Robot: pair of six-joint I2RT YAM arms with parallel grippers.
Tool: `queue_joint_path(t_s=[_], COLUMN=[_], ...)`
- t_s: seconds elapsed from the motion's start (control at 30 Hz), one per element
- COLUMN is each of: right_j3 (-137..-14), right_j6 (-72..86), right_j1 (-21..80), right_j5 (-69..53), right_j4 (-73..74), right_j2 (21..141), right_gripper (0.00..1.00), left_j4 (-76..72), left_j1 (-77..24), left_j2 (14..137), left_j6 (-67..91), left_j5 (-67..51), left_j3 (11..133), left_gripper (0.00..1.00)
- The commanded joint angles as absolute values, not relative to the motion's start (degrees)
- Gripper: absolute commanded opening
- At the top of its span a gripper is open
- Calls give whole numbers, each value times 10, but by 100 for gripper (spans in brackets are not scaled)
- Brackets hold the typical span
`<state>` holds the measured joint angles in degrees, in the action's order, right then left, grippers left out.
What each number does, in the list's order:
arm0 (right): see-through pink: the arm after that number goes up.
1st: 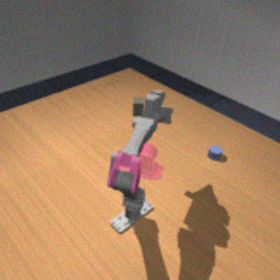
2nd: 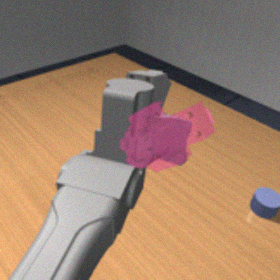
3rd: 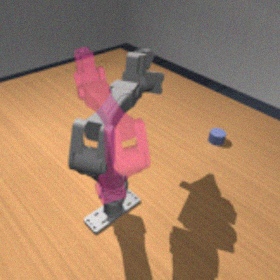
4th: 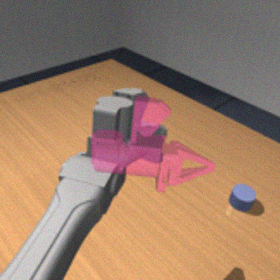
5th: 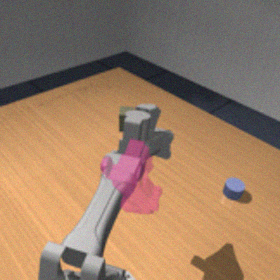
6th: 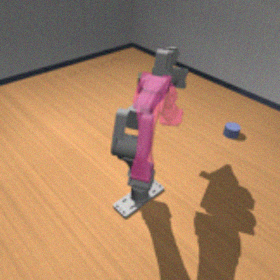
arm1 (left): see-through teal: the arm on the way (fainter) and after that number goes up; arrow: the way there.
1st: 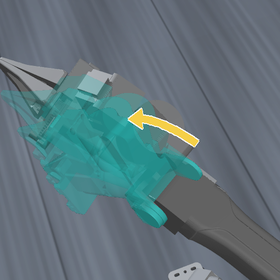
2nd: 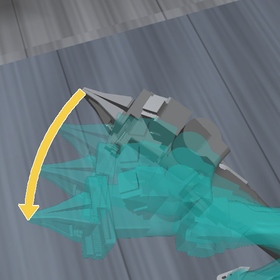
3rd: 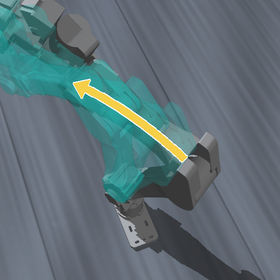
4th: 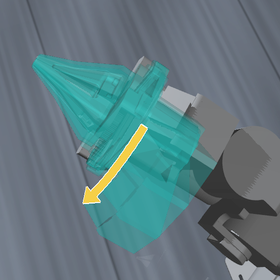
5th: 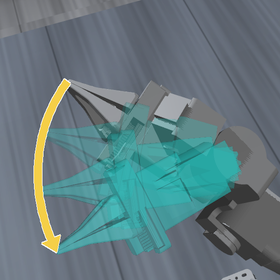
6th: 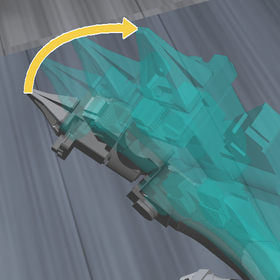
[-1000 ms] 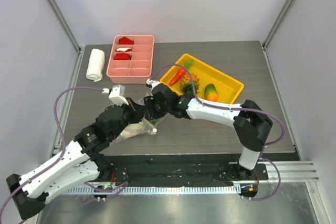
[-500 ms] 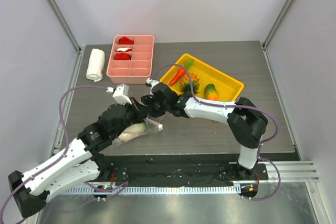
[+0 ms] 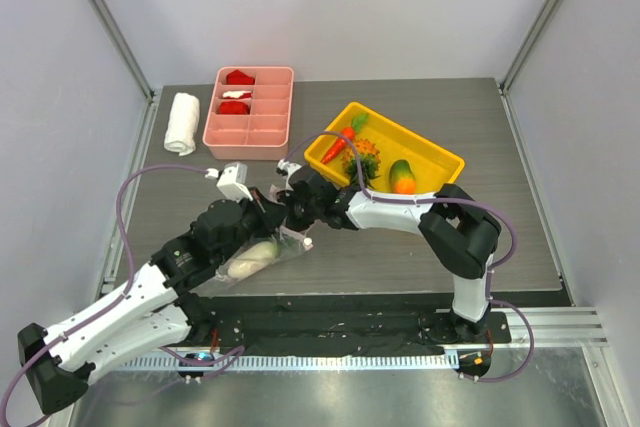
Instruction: Open the zip-top bag and remove the fake food
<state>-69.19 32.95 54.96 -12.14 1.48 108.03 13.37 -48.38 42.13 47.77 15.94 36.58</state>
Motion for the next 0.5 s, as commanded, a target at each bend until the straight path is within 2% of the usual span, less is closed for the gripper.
queue_joint_path(t_s=[0.0,0.1,0.47], right_j3=[-708,-727,-806], right_j6=[324,326,325], right_j1=[550,549,549], right_j5=[-113,-114,-71], right_j4=[19,57,156], right_j2=[1046,1018,887], right_gripper=[8,2,1], left_j4=[114,131,140], left_j1=[-485,-484,-483], left_j2=[406,392,369], left_j6=[490,499,494], left_j5=[191,228,250], left_j3=[358,352,342], left_gripper=[0,0,0])
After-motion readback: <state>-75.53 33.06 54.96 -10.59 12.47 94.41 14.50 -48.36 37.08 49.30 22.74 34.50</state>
